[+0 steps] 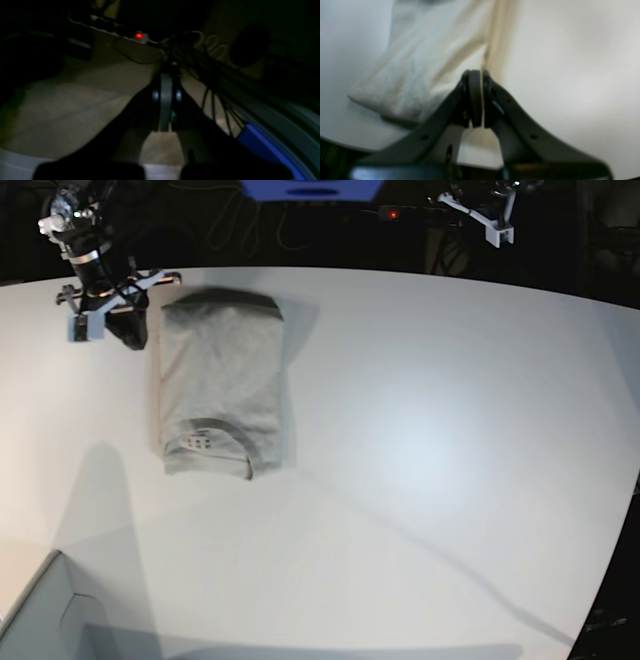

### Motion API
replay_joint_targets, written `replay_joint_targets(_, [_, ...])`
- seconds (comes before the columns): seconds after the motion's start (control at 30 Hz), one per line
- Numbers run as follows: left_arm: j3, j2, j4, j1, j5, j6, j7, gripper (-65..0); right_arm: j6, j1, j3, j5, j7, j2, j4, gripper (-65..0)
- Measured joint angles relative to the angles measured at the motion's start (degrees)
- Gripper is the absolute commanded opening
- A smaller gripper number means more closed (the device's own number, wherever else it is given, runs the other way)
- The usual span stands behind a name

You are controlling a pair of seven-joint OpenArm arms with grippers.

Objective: Layout the t-shirt on the table in an organized manner, then fold the t-shirt properly

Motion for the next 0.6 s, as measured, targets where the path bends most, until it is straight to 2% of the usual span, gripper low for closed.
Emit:
replay_joint_targets(0.07, [-0.07, -0.31, -2.84, -1.77, 0.15, 0.24, -0.17, -65.0, 0.02, -0.87, 2.4, 0.7, 0.92, -1.6, 2.93, -65.0])
replay_joint_targets(0.2, [0.26, -0.35, -7.56, -5.38, 0.59, 0.17, -0.13, -65.0, 0.07, -4.74, 7.41, 0.44, 0.11, -2.25, 2.62, -65.0])
replay_joint_targets(0.3, [6.64, -1.2, -10.16, -7.15, 0.28, 0.94, -0.74, -65.0, 0.04, -7.3, 13.03, 0.28, -0.87, -2.45, 0.44, -65.0])
replay_joint_targets(0.47, [17.57, -2.62, -18.84, -8.94, -0.07, 1.73, -12.76, -65.0, -0.07, -7.1, 23.71, 0.66, -1.79, -1.68, -7.28, -65.0])
replay_joint_targets(0.6, [22.67, -2.1, -29.55, -11.67, 0.42, 7.87, -19.17, -65.0, 0.04, -6.67, 24.0, -5.92, -2.23, -2.12, -18.69, -65.0])
